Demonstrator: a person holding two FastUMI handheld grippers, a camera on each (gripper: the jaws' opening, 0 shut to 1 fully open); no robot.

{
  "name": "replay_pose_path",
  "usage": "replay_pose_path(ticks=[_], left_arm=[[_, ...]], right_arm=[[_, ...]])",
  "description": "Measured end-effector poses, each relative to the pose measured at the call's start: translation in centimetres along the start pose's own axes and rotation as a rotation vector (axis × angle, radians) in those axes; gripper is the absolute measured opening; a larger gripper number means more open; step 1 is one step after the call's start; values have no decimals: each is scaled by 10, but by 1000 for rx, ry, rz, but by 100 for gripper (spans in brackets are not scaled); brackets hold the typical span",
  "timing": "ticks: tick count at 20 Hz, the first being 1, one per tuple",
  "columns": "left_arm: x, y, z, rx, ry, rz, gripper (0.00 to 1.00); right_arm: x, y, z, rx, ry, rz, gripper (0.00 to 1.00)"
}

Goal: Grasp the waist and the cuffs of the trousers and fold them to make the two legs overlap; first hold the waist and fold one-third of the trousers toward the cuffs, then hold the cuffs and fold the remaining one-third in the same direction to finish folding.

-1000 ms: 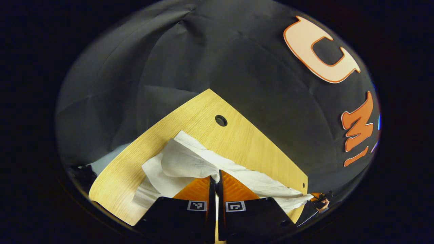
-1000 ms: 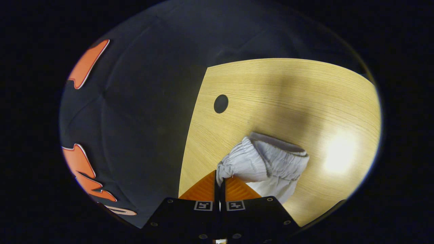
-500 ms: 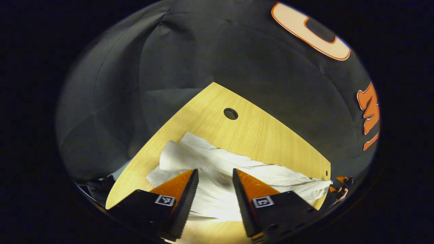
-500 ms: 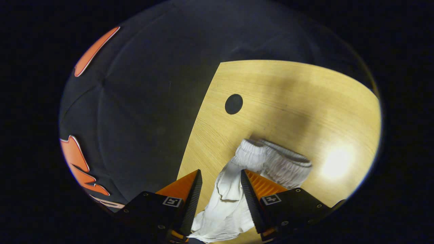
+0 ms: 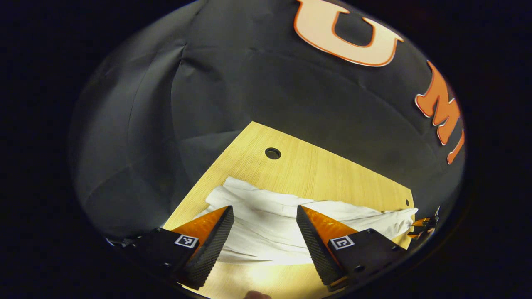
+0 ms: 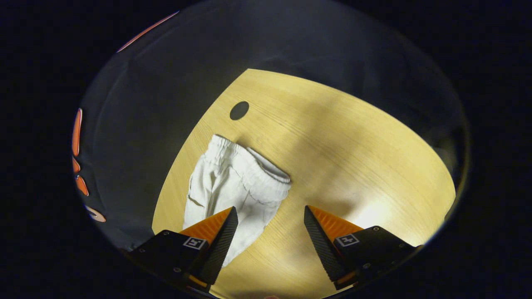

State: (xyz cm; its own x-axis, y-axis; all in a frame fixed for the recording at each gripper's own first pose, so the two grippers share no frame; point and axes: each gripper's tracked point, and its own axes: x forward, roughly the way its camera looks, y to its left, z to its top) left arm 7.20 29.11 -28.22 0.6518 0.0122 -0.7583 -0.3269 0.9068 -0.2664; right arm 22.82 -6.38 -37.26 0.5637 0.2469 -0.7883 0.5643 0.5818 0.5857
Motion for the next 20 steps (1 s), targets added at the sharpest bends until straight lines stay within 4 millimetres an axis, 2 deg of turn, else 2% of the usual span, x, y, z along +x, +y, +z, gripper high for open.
replay_pose_path(ticks=[4,6,8,9,10,11,13,14,15,17,20], left_arm=[[-29,-20,-2,63,-26,-11,99],[-42,-29,-10,83,-12,-20,99],[-59,-33,-18,98,0,-26,99],[-64,-33,-22,114,-2,-12,99],[-67,-31,-25,139,-9,7,100],[-72,-30,-27,160,-18,21,100],[-83,-34,-32,186,-42,26,99],[-90,-40,-34,190,-53,25,99],[-94,-44,-36,189,-62,19,99],[-104,-47,-39,193,-82,10,99],[-109,-59,-43,221,-91,-9,99]], right_arm=[[15,6,-1,8,0,-17,98],[20,12,6,32,-24,-9,98],[27,14,12,52,-45,-10,96],[29,9,14,61,-57,-32,92],[32,1,15,72,-68,-60,86],[32,-6,12,100,-76,-64,67],[29,-4,10,154,-80,-22,31],[29,-3,9,167,-89,1,18],[30,-2,8,166,-99,24,10],[28,-2,4,154,-110,26,4],[11,9,8,133,-142,61,4]])
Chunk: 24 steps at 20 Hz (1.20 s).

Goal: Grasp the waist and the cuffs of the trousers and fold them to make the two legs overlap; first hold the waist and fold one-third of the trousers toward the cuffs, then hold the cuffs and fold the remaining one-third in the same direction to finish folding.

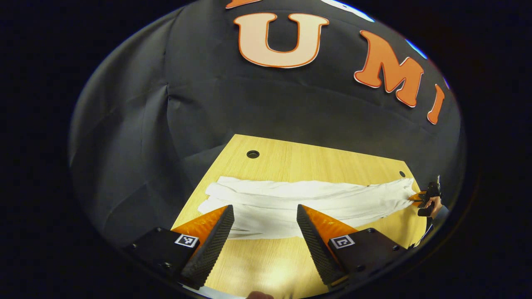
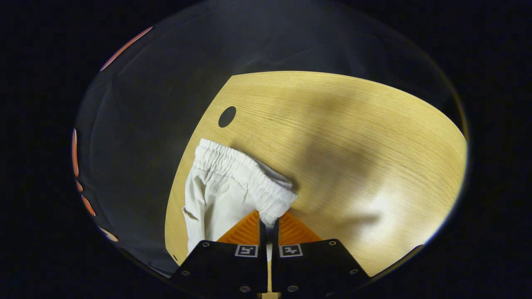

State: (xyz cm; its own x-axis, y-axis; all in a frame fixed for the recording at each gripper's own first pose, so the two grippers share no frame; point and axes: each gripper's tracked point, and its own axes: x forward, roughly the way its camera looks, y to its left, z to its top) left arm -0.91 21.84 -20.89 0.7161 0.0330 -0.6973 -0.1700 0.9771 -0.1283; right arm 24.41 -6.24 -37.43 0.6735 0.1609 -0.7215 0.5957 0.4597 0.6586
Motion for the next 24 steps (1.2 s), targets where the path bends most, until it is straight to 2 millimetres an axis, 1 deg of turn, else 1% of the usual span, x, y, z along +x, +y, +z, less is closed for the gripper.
replay_pose_path(ticks=[2,5,6,7,8,11,13,16,18,19,24], left_arm=[[1,-11,1,11,-4,-20,100],[5,-21,-1,12,-6,-66,99],[7,-23,-2,12,-7,-83,99],[7,-24,-3,14,-3,-99,99],[9,-22,-6,18,-3,-112,100],[10,-20,-3,19,-24,-143,100],[11,-20,-7,7,-22,-170,100],[11,-19,-3,-5,-31,-193,100],[10,-14,-5,-14,-30,-197,100],[9,-12,-6,-16,-30,-194,99],[-1,13,-10,16,-67,-176,99]], right_arm=[[-16,13,4,-32,-47,61,4],[-60,22,16,-89,-121,131,4],[-71,23,17,-111,-142,140,4],[-81,24,17,-132,-162,142,4],[-89,28,18,-151,-177,147,4],[-111,41,16,-216,-222,180,4],[-128,47,17,-265,-255,206,4],[-140,57,13,-340,-292,250,4],[-146,64,9,-398,-308,283,4],[-148,63,11,-426,-311,303,4],[-153,76,8,-564,-308,370,4]])
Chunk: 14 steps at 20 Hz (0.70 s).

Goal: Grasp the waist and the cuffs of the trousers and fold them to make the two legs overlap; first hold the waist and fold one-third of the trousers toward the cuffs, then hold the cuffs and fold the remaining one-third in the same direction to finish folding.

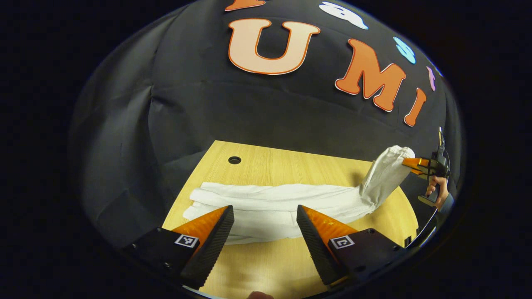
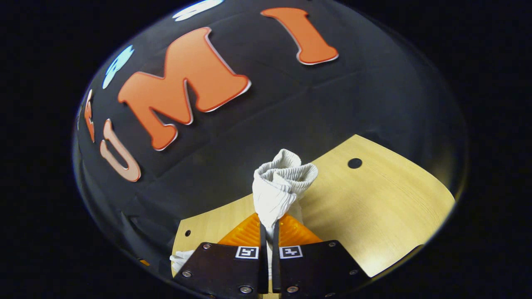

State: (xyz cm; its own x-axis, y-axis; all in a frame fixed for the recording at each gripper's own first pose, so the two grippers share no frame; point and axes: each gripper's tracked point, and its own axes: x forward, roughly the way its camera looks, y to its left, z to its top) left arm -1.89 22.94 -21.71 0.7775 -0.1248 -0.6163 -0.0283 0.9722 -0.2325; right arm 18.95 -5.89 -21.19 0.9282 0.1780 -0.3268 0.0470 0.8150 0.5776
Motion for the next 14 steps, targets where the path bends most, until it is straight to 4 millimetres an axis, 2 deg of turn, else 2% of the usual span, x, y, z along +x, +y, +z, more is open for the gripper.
replay_pose_path(ticks=[2,4,7,9,11,12,14], left_arm=[[-4,2,-4,19,4,0,96],[-9,7,-4,26,10,-5,99],[-3,13,-12,8,22,-16,99],[5,26,-20,3,31,-17,99],[5,29,-25,-1,37,-19,96],[6,34,-29,-5,40,-19,99],[5,51,-38,-20,45,-14,96]], right_arm=[[1,6,-2,-47,11,28,4],[3,11,-4,-87,27,54,4],[9,13,-6,-124,61,83,4],[7,13,4,-151,77,102,4],[1,11,9,-194,96,110,4],[1,11,11,-217,107,112,4],[-2,10,9,-244,147,113,4]])
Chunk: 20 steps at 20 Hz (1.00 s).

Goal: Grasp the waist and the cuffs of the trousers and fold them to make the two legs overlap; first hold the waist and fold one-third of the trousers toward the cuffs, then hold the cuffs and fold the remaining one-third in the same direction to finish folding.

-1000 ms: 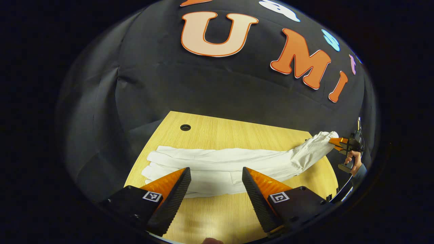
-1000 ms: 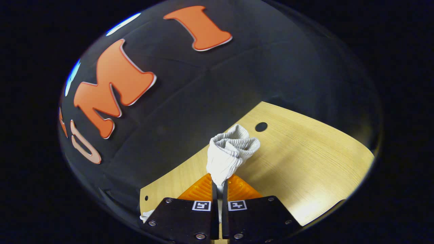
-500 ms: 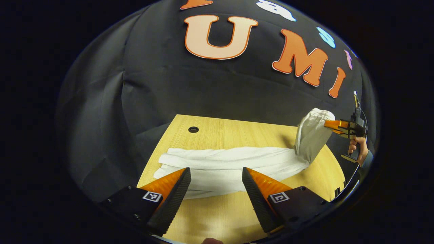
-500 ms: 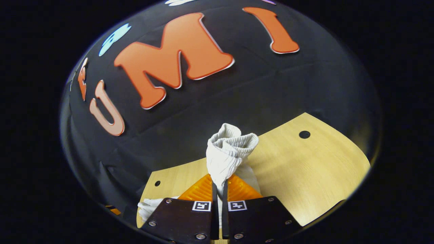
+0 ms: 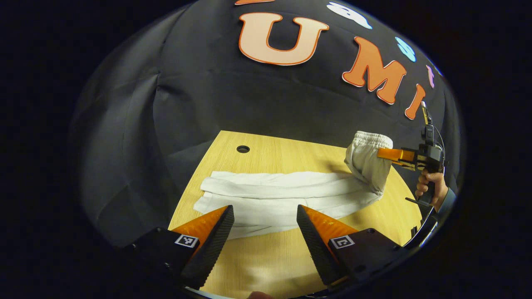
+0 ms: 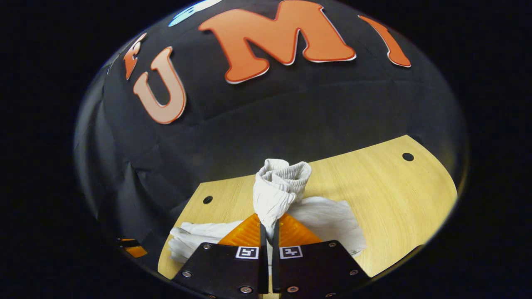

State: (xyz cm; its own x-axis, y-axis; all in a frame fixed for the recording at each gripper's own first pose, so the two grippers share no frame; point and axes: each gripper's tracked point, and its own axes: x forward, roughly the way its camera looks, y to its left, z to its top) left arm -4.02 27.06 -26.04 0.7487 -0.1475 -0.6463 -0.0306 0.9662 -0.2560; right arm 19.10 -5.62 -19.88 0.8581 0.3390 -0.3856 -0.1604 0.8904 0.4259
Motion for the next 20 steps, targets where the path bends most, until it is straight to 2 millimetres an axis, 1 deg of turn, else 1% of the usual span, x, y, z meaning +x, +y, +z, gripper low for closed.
replay_pose_path(ticks=[1,2,4,6,7,8,9,10,11,12,13,14,15,16,17,18,19,20], left_arm=[[2,6,-6,-16,13,1,99],[2,14,-12,-38,26,4,99],[8,23,-16,-94,41,-1,100],[10,29,-16,-173,49,-7,99],[12,33,-17,-218,42,-18,99],[13,35,-24,-259,55,-28,100],[13,33,-28,-293,68,-39,99],[14,34,-33,-326,77,-47,100],[19,35,-38,-367,94,-57,100],[23,35,-45,-415,109,-67,99],[29,35,-53,-466,126,-81,99],[33,36,-60,-517,140,-90,99],[37,39,-64,-564,153,-95,99],[40,41,-68,-617,163,-97,100],[44,42,-73,-667,173,-97,99],[48,45,-80,-718,188,-95,100],[51,45,-85,-770,200,-96,96],[54,47,-91,-824,209,-94,100]], right_arm=[[0,-2,-1,-11,22,-1,4],[0,-3,0,-22,38,-7,4],[-2,-2,0,-36,63,-24,4],[-3,-2,-11,-24,146,-18,4],[-5,-1,-14,-3,206,-1,8],[-9,-4,-13,1,243,0,12],[-9,-7,-7,-11,258,-4,18],[-11,-6,-2,-19,262,0,21],[-12,4,4,-7,268,37,21],[-17,16,11,15,276,85,31],[-21,24,19,30,278,127,55],[-23,27,28,29,268,143,72],[-26,26,29,21,258,139,85],[-26,23,29,16,250,130,89],[-28,21,33,15,242,124,94],[-31,18,37,15,232,118,96],[-34,14,43,15,217,112,97],[-37,10,50,19,199,103,97]])
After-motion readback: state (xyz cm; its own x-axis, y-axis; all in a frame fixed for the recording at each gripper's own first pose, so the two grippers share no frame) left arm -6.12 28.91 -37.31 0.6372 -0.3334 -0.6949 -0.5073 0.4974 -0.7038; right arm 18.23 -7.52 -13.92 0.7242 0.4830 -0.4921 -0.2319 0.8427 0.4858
